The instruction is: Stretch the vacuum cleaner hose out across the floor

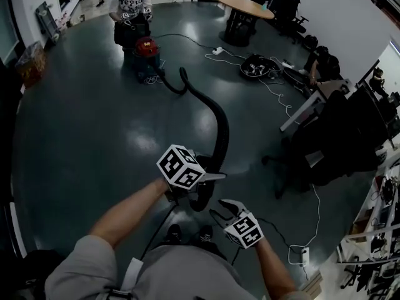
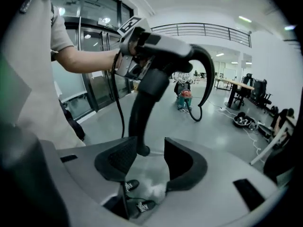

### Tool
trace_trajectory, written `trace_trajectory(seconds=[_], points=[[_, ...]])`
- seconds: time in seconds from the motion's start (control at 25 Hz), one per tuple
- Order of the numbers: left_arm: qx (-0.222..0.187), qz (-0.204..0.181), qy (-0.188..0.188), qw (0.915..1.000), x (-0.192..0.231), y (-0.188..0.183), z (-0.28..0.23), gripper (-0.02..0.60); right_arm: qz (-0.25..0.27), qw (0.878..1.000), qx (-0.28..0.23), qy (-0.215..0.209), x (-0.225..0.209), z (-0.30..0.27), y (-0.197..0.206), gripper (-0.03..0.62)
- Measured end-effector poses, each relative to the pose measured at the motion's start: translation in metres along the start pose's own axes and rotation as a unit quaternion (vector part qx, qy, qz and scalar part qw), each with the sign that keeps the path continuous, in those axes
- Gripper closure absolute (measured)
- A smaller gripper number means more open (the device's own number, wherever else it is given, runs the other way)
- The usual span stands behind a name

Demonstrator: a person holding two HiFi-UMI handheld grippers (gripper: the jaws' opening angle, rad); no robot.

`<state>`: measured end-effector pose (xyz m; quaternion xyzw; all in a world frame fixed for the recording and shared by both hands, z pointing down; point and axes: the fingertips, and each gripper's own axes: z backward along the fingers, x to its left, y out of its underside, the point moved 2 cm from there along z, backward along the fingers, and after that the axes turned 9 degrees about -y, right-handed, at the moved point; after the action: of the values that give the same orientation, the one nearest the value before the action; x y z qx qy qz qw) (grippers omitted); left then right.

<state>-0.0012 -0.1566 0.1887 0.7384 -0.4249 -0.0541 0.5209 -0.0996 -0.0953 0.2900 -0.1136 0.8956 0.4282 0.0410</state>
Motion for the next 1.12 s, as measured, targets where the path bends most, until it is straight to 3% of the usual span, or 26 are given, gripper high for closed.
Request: trace_trajectory(seconds=[0.16, 0.2, 0.32, 0.44, 0.6, 0.68, 0.84, 0.96, 1.0, 1.04, 1.12], points=[[0.042, -0.028, 0.021, 0.9985, 0.002, 0.026, 0.012, 0.345, 0.096, 0.994, 0.029, 0.050, -0.057, 0.031, -0.040, 0.431], [0.051, -0.034, 0.025, 0.9978, 0.003, 0.032, 0.012, 0.347, 0.132, 0.989, 0.035, 0.055, -0.071, 0.033, -0.057, 0.406], [0.074, -0.042, 0.036, 0.9957, 0.007, 0.045, 0.009, 0.348, 0.253, 0.964, 0.071, 0.051, -0.106, 0.024, -0.108, 0.316], [0.090, -0.045, 0.045, 0.9939, 0.008, 0.055, 0.014, 0.350, 0.367, 0.920, 0.130, 0.029, -0.120, 0.001, -0.143, 0.298], [0.107, -0.048, 0.048, 0.9919, 0.012, 0.067, 0.030, 0.349, 0.502, 0.836, 0.214, -0.053, -0.110, -0.037, -0.156, 0.298], [0.116, -0.040, 0.044, 0.9914, 0.020, 0.072, 0.035, 0.349, 0.539, 0.804, 0.232, -0.097, -0.110, -0.057, -0.157, 0.297], [0.137, -0.046, 0.043, 0.9885, 0.037, 0.082, 0.037, 0.350, 0.588, 0.757, 0.231, -0.165, -0.121, -0.106, -0.154, 0.298], [0.135, -0.027, 0.027, 0.9901, 0.038, 0.090, 0.034, 0.348, 0.647, 0.694, 0.241, -0.206, -0.121, -0.134, -0.137, 0.315], [0.133, -0.017, 0.010, 0.9910, 0.040, 0.090, 0.032, 0.348, 0.663, 0.678, 0.237, -0.209, -0.122, -0.135, -0.137, 0.376], [0.131, -0.007, -0.009, 0.9914, 0.040, 0.088, 0.030, 0.348, 0.674, 0.671, 0.226, -0.210, -0.124, -0.132, -0.139, 0.408], [0.122, 0.012, -0.041, 0.9917, 0.032, 0.080, 0.021, 0.348, 0.674, 0.677, 0.202, -0.215, -0.127, -0.116, -0.141, 0.428]])
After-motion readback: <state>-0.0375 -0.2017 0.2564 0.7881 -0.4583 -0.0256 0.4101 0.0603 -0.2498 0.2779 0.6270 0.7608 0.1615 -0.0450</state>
